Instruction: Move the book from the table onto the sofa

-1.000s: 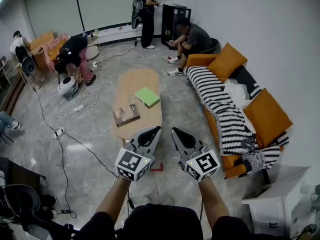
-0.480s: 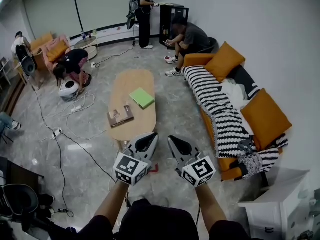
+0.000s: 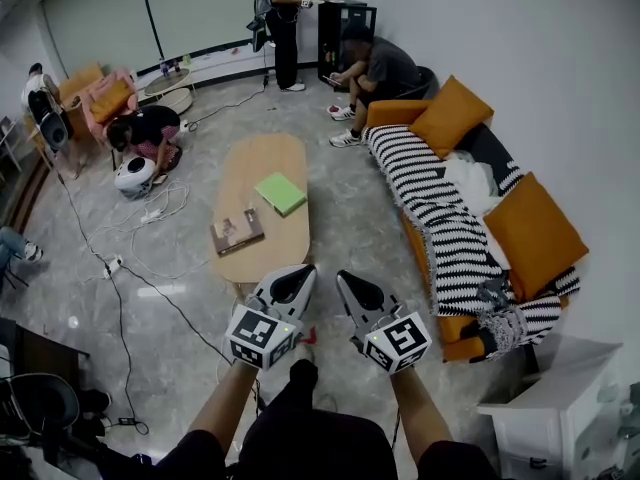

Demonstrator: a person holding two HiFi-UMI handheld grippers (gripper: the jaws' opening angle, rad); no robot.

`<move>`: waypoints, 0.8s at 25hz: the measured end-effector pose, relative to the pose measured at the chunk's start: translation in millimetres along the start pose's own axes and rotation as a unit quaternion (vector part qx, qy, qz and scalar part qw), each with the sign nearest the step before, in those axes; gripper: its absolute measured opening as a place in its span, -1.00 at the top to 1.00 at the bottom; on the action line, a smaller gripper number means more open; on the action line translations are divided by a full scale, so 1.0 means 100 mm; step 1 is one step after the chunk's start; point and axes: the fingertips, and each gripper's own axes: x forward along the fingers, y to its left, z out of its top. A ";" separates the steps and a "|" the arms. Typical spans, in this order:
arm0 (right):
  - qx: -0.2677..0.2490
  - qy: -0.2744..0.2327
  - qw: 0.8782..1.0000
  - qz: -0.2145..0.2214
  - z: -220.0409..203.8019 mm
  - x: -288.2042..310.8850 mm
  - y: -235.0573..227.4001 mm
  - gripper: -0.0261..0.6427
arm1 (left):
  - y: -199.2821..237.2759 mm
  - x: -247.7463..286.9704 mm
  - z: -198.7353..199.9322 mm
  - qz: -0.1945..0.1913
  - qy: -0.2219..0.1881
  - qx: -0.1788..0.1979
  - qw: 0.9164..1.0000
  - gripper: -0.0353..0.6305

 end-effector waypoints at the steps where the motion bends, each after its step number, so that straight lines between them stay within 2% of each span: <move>1: 0.001 0.001 1.000 -0.001 -0.01 0.04 -0.04 0.85 | 0.04 0.04 -0.01 -0.001 0.000 -0.001 1.000 0.85; 20: 0.014 0.026 0.999 -0.013 -0.17 1.19 -0.67 0.85 | 1.17 0.75 -0.13 -0.014 0.013 -0.029 0.999 0.85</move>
